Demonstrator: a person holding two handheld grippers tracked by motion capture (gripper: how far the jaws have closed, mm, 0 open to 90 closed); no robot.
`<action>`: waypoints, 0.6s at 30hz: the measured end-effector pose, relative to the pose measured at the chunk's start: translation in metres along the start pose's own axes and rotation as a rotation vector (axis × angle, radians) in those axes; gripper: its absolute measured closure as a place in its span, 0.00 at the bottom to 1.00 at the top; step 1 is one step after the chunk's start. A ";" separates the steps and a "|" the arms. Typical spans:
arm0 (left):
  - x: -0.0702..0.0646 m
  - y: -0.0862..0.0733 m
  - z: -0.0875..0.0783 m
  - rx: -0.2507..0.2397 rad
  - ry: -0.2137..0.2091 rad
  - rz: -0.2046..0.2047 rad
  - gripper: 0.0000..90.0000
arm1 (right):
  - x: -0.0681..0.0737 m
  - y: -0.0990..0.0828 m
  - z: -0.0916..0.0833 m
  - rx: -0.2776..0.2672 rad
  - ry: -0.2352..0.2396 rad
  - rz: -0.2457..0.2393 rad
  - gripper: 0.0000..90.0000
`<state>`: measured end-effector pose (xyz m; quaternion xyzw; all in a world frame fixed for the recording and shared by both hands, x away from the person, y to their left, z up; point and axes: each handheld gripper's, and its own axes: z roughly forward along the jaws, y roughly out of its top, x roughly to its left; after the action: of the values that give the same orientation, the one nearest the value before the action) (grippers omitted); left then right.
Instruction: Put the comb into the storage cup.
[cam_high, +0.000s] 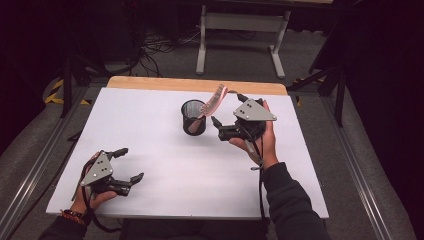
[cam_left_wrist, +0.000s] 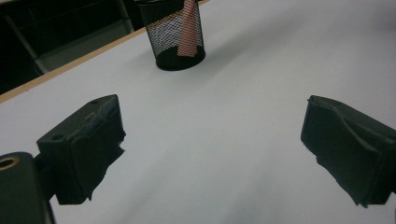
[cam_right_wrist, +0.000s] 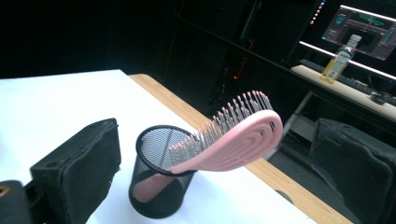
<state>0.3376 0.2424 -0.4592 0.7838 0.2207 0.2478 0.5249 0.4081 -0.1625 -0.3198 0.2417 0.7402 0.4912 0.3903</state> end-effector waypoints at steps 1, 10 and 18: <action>0.000 0.000 0.000 0.000 -0.001 0.000 0.08 | 0.000 0.000 -0.001 -0.004 -0.004 -0.002 0.03; -0.001 0.000 0.001 0.004 -0.005 -0.001 0.08 | 0.002 -0.003 -0.008 -0.001 -0.014 -0.015 0.04; -0.001 0.000 0.001 0.004 -0.006 -0.003 0.08 | 0.004 -0.007 -0.014 -0.001 -0.013 -0.017 0.04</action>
<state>0.3380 0.2411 -0.4599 0.7853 0.2207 0.2444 0.5242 0.3944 -0.1695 -0.3249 0.2387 0.7394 0.4865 0.3995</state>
